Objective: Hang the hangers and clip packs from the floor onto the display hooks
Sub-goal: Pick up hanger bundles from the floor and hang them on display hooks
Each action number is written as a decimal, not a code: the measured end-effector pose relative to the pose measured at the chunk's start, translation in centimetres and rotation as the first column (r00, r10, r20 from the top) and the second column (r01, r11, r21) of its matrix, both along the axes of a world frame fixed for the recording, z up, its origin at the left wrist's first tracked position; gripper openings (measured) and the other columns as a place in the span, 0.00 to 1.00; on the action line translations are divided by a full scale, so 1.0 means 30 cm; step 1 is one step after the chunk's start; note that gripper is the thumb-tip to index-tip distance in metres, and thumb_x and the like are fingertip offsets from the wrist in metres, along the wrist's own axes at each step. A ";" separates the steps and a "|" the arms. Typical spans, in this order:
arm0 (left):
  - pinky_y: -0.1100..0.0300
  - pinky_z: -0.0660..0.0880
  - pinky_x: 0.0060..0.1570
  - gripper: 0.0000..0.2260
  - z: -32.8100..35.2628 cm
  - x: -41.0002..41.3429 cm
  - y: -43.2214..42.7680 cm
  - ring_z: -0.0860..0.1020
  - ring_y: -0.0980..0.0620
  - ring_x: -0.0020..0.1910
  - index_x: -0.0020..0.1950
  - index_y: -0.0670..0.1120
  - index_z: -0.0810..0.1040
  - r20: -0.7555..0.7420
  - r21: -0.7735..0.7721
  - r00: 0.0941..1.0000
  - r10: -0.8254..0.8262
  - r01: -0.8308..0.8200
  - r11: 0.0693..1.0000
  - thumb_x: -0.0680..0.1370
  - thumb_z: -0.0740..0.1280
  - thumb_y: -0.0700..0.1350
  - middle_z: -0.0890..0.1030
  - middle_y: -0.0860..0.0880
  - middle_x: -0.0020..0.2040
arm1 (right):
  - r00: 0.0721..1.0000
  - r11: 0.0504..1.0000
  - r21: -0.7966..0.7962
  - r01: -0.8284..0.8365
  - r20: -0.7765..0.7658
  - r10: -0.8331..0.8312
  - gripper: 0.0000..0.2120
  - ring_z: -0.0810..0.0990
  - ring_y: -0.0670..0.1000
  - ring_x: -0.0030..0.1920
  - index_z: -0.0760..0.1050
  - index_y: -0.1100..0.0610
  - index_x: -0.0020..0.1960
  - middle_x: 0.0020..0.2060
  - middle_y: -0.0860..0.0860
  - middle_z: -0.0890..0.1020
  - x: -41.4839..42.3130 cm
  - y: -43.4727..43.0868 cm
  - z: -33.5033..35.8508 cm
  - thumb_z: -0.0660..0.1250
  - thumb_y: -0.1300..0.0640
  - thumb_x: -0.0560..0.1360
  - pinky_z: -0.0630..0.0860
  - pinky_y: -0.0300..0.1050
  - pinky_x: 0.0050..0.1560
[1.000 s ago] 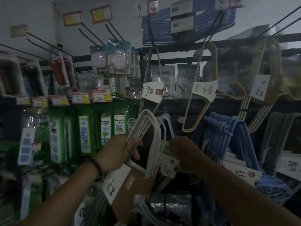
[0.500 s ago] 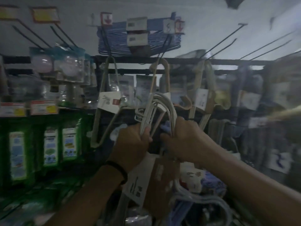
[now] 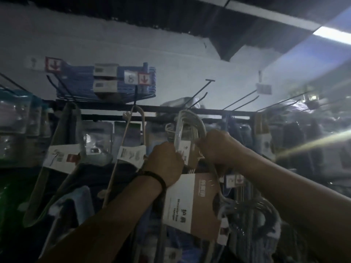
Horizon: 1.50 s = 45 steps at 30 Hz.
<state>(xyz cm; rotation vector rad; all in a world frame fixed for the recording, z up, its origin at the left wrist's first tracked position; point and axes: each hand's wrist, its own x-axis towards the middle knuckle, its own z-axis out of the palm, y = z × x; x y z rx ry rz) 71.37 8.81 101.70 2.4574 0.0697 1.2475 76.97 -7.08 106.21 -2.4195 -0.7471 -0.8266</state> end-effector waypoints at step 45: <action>0.45 0.65 0.77 0.48 0.145 0.661 0.142 0.46 0.45 0.84 0.84 0.48 0.33 -0.146 0.579 0.874 0.464 -0.305 0.756 0.81 0.69 0.54 0.27 0.54 0.81 | 0.981 0.974 0.121 -0.193 0.032 0.191 0.10 0.82 0.55 0.47 0.77 0.65 0.61 0.51 0.58 0.83 0.889 0.226 0.312 0.66 0.63 0.81 0.82 0.46 0.47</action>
